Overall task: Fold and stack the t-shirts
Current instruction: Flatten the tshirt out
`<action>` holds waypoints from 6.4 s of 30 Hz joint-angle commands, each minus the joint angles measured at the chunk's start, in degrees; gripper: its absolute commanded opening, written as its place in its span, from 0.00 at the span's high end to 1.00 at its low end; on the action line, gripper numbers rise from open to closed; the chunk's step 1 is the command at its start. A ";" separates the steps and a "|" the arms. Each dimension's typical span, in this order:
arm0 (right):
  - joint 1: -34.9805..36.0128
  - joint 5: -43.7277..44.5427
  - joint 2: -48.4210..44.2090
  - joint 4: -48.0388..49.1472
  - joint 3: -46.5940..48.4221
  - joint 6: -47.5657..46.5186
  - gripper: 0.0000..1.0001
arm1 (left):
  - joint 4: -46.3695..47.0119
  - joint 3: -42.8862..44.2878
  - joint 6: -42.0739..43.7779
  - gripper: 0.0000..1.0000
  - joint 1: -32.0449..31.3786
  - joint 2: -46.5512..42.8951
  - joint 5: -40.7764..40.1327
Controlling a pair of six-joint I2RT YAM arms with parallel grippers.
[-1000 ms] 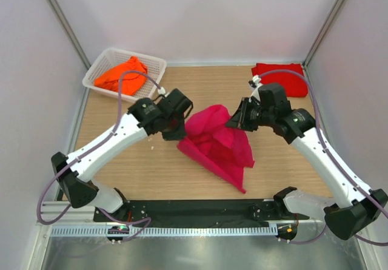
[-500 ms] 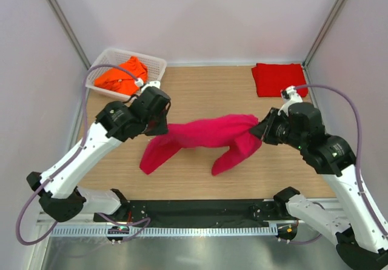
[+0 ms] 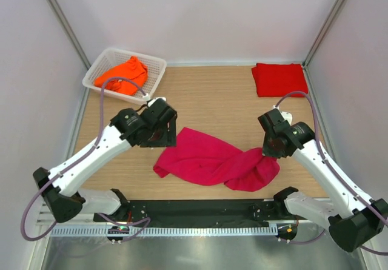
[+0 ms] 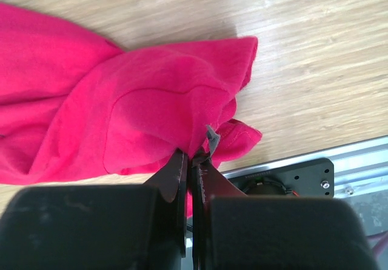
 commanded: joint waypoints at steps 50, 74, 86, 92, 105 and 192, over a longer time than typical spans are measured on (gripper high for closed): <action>-10.79 -26.15 13.34 14.05 -1.07 -8.76 0.41 | 18.24 -15.51 -0.74 1.00 16.15 3.13 18.79; -23.62 -39.13 28.81 26.80 0.07 -9.81 0.62 | 11.11 -6.28 1.11 1.00 17.47 -4.01 12.72; -23.71 -39.52 20.93 20.94 5.59 -11.57 0.99 | 8.82 -0.47 0.41 1.00 20.02 -10.42 4.99; -23.45 -35.13 8.61 13.12 10.33 -9.20 0.99 | 7.78 0.15 4.09 1.00 20.46 -14.55 2.26; -20.64 -28.18 -1.69 -0.52 26.60 -8.59 0.99 | 5.92 -1.79 6.03 1.00 20.46 -24.49 -1.35; -14.49 -28.88 64.23 23.55 40.67 -22.29 0.49 | 10.49 -9.78 12.18 0.74 25.12 5.75 26.77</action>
